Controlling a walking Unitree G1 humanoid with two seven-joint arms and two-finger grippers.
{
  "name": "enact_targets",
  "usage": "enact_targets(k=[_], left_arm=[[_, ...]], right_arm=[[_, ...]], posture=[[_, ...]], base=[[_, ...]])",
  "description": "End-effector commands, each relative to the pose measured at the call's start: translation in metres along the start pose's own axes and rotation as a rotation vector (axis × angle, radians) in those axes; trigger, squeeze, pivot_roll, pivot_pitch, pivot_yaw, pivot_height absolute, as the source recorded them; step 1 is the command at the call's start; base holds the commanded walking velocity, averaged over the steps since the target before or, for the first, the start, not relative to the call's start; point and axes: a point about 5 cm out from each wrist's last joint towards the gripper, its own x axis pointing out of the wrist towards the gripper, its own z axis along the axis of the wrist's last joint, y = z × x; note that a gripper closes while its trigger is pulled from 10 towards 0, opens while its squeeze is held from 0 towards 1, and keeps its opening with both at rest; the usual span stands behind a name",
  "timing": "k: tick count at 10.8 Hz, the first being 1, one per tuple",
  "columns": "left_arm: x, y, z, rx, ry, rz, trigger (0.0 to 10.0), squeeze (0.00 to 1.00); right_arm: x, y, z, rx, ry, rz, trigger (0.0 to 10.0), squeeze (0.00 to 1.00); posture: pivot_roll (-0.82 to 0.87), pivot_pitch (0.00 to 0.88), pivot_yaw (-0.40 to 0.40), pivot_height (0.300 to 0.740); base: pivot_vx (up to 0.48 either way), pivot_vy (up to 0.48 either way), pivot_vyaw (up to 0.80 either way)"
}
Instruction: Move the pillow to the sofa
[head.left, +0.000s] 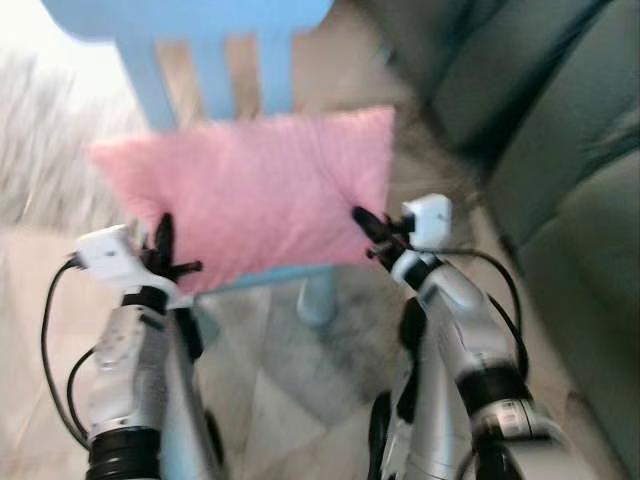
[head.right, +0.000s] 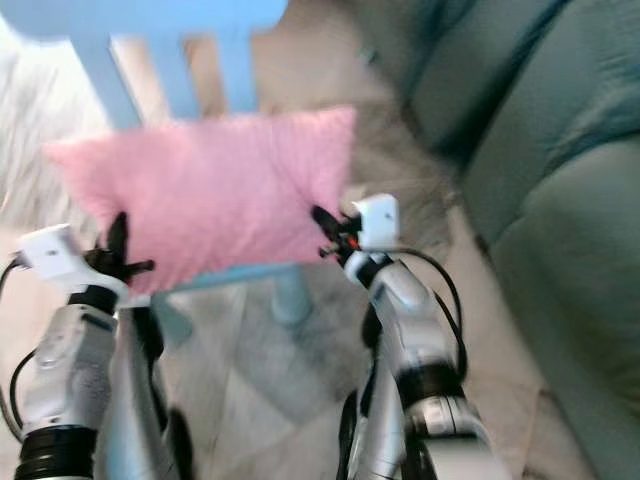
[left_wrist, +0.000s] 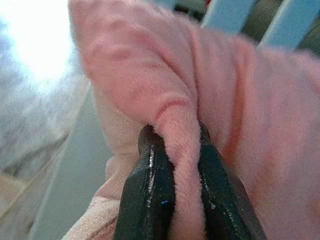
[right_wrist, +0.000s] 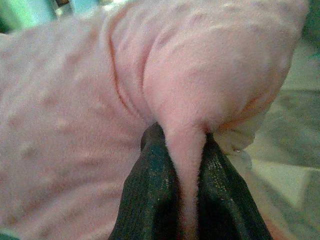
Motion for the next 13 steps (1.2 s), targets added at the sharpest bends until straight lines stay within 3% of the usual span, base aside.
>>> enact_targets(k=[1,4,6,7,8,9,10,13], left_arm=[[-0.004,0.001,-0.003,0.045,0.001,0.017,0.0,0.0],[-0.01,-0.008,-0.004,0.057,0.003,0.027,0.0,0.0],[-0.021,-0.033,-0.019,0.011,0.075,-0.134,0.0,0.0],[-0.021,-0.034,-0.021,0.011,0.088,-0.139,0.0,0.0],[-0.021,-0.037,-0.019,0.003,0.074,-0.147,0.0,0.0],[-0.02,-0.043,-0.014,-0.004,0.066,-0.158,8.2,0.0],[-0.025,-0.045,-0.015,0.008,0.078,-0.166,10.0,0.0],[-0.033,-0.034,-0.021,0.085,0.125,-0.118,10.0,0.0]], right_arm=[[-0.001,0.005,0.007,-0.023,-0.025,0.003,0.0,0.0],[-0.01,0.013,0.023,-0.1,-0.098,-0.037,0.0,0.0],[-0.024,0.016,0.032,-0.119,-0.116,-0.093,0.0,0.0],[-0.025,0.017,0.034,-0.136,-0.116,-0.103,0.0,0.0],[-0.028,0.015,0.037,-0.172,-0.105,-0.121,2.4,0.0],[-0.034,0.007,0.038,-0.225,-0.075,-0.158,10.0,0.0],[-0.039,0.002,0.037,-0.223,-0.04,-0.211,10.0,0.0],[-0.049,0.0,0.029,-0.281,0.015,-0.282,10.0,0.0]], posture=[[-0.1,0.06,-0.062,0.365],[-0.11,0.001,-0.041,0.365],[-0.13,0.0,-0.03,0.365],[-0.13,0.0,-0.027,0.365],[-0.14,0.0,-0.022,0.365],[-0.14,0.0,-0.018,0.365],[-0.13,0.0,-0.015,0.365],[-0.13,0.0,-0.007,0.365]], base=[[0.0,0.0,0.0],[0.0,0.0,0.0],[0.0,0.0,0.0],[0.0,0.0,0.0],[0.0,0.0,0.0],[0.0,0.0,0.0],[0.0,0.0,0.0],[0.0,0.0,0.0]])
